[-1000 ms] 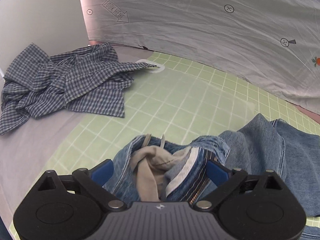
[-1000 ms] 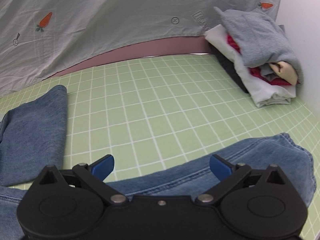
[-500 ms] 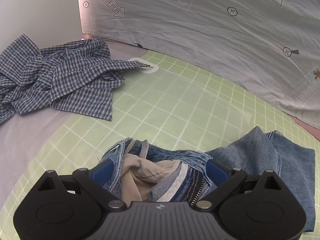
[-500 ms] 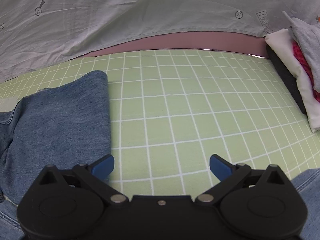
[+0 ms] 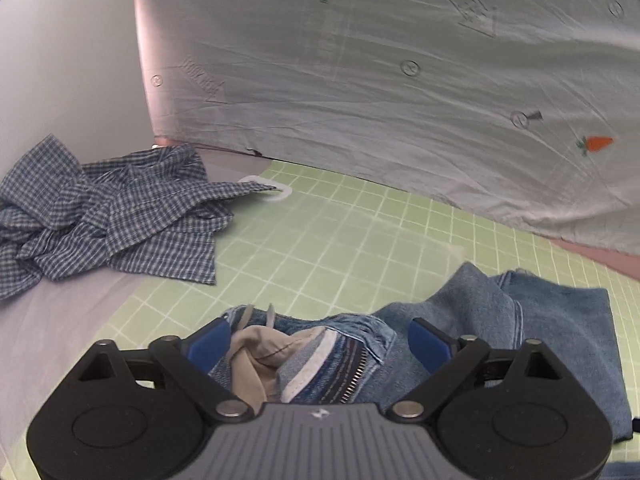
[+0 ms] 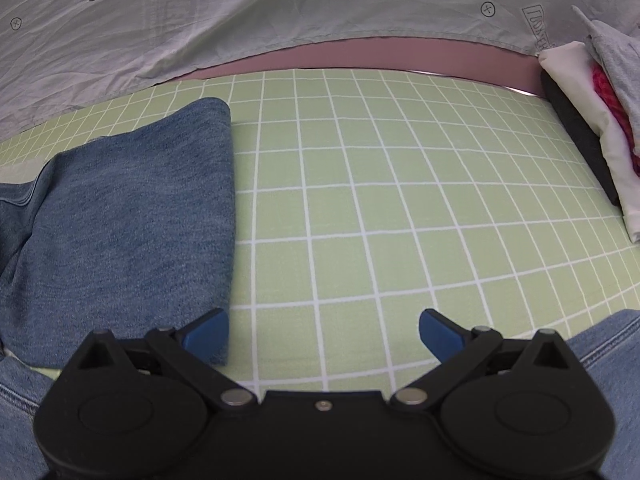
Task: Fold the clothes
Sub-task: 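Grasp the jeans waistband near the fly with the left gripper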
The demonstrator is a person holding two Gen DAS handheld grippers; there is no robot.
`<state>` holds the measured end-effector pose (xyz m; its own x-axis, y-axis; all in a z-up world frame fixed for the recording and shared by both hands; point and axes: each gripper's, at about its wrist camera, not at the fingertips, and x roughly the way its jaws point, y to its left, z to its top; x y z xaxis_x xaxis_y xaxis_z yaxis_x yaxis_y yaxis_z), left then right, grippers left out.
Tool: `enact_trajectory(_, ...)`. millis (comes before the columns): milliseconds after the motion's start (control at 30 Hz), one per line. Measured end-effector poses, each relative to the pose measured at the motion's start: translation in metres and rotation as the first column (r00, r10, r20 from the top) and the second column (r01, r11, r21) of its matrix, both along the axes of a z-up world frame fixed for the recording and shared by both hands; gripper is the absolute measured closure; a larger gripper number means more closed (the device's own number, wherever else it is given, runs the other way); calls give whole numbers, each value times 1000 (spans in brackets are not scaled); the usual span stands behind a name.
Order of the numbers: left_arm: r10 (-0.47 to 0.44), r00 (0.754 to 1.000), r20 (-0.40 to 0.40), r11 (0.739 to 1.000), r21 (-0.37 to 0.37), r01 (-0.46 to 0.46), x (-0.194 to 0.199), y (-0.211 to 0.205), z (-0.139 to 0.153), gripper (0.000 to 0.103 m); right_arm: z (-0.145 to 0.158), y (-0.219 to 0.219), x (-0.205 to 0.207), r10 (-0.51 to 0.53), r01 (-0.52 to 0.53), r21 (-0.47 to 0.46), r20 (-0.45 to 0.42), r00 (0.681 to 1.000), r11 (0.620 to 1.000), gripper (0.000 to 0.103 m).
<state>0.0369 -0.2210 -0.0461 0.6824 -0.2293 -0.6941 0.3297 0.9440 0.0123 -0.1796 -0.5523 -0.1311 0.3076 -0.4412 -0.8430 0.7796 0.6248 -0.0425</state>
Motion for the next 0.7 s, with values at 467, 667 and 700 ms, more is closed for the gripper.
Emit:
enact_trajectory(467,55,985,-164,998,-5,-57,22,5,-42,68,-1,3,-2,-5,5,-7,-21,1000,1000,0)
enact_trajectory(667,271,928,-256,900,-276,-338,24,66,-32,80,-2,4,-2,-6,6,-12,-31,999,1000,0)
enact_trajectory(700,298,914,-275,877,-298,-375,25,76,-33,80,-3,4,-2,-5,5,-11,-33,999,1000,0)
